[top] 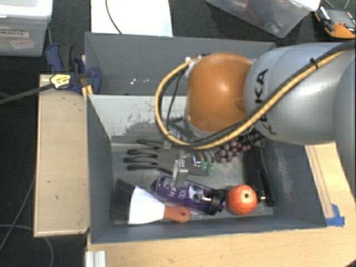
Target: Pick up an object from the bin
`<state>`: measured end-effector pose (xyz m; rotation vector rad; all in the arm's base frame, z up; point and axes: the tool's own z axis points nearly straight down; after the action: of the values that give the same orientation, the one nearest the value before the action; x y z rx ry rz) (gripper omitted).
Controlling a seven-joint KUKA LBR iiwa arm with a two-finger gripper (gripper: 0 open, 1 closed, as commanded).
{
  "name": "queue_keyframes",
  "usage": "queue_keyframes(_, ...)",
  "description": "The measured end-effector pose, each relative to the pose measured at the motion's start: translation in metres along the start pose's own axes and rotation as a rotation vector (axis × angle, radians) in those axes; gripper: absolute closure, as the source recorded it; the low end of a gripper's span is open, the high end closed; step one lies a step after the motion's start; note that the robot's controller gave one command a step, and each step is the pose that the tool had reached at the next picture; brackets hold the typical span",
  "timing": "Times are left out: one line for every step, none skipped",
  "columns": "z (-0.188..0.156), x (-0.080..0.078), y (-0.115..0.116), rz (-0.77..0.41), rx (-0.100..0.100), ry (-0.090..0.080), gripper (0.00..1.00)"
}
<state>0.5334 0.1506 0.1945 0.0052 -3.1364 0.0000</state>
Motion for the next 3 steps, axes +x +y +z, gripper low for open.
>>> queue_keyframes(-0.004, -0.002, -0.001, 0.006, -0.001, -0.008, 0.00)
queue_keyframes(0.124, 0.031, -0.066, 0.014, -0.002, -0.011, 0.00)
queue_keyframes(0.123, 0.048, -0.074, 0.099, -0.009, -0.031, 0.00)
